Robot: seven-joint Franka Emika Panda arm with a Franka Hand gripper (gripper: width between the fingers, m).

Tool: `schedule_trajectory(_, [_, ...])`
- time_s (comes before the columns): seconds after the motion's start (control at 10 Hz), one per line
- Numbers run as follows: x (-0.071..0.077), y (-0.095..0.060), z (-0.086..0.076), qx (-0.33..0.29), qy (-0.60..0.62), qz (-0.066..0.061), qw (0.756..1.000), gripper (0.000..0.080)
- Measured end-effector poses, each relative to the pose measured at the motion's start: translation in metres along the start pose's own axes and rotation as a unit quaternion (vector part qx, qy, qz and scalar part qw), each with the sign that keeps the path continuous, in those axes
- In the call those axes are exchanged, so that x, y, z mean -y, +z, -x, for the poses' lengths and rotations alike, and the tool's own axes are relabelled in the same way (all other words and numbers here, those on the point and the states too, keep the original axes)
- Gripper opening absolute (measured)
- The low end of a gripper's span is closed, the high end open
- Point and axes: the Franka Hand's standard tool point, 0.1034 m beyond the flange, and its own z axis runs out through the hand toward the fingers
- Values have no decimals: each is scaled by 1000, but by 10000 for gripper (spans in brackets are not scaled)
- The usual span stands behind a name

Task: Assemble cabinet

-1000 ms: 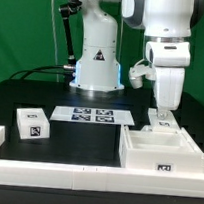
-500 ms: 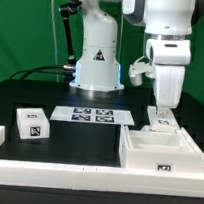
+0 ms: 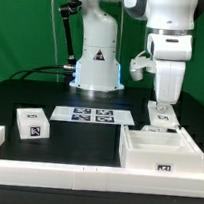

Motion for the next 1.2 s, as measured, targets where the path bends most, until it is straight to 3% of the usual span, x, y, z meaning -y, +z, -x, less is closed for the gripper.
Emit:
schedule_trajectory(0.3, [1, 3, 1, 0, 1, -3, 1000, 70])
schedule_trajectory(0.7, [0, 2, -5, -6, -5, 6, 1000, 70])
schedule_trajectory(1.2, [0, 8, -2, -5, -1, 0, 1000, 70])
